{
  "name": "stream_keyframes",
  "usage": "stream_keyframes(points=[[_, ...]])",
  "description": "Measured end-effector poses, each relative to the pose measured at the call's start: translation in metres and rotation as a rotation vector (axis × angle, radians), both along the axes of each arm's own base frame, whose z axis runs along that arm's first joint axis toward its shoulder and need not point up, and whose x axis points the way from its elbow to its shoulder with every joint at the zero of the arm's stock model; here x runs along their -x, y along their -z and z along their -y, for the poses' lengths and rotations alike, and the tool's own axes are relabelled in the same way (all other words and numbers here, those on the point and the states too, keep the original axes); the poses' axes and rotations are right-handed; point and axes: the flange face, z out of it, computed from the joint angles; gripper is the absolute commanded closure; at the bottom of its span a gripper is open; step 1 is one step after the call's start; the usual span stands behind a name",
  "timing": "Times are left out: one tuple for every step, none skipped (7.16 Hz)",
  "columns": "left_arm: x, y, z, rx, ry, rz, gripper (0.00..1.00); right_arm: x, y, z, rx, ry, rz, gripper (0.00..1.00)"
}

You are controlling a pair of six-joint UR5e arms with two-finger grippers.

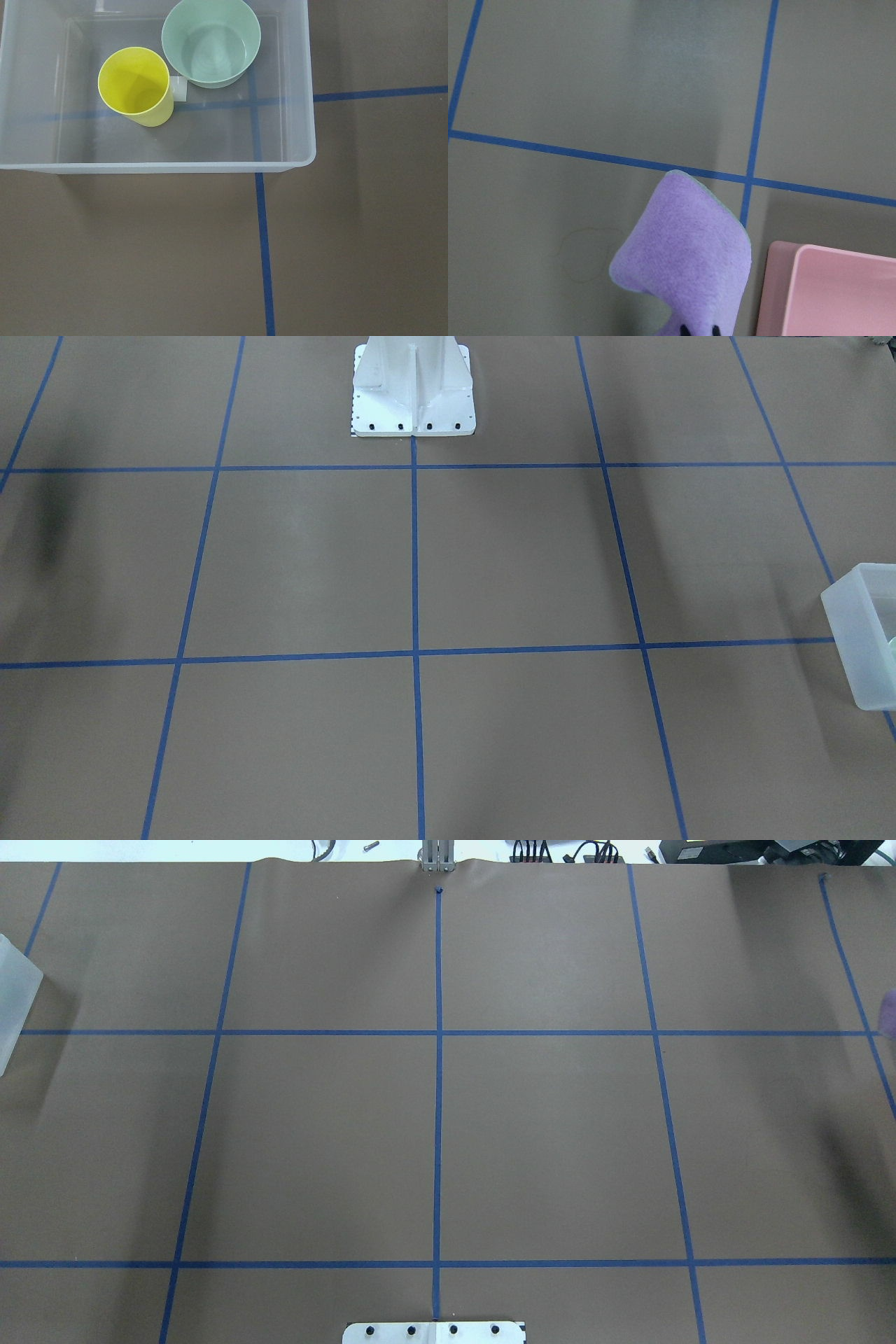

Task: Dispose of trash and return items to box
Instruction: 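Release the purple cloth into the pink bin with the right gripper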

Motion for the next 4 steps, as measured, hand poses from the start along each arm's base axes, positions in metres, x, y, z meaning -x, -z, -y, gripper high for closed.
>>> stream_keyframes(points=[[0.0, 0.0, 0.0, 0.005, 0.004, -0.006, 0.01, -0.021, -0.018, -0.002, 0.009, 0.014, -0.01, 1.0], [-0.001, 0.0, 0.0, 0.006, 0.005, -0.008, 0.01, -0.04, -0.043, -0.003, 0.014, 0.038, -0.018, 1.0], [-0.001, 0.001, 0.0, 0.003, 0.005, -0.01, 0.01, -0.056, -0.074, -0.007, 0.024, 0.066, -0.026, 1.0], [-0.001, 0.002, 0.0, 0.0, 0.005, -0.01, 0.01, -0.066, -0.103, -0.014, 0.039, 0.09, -0.034, 1.0]])
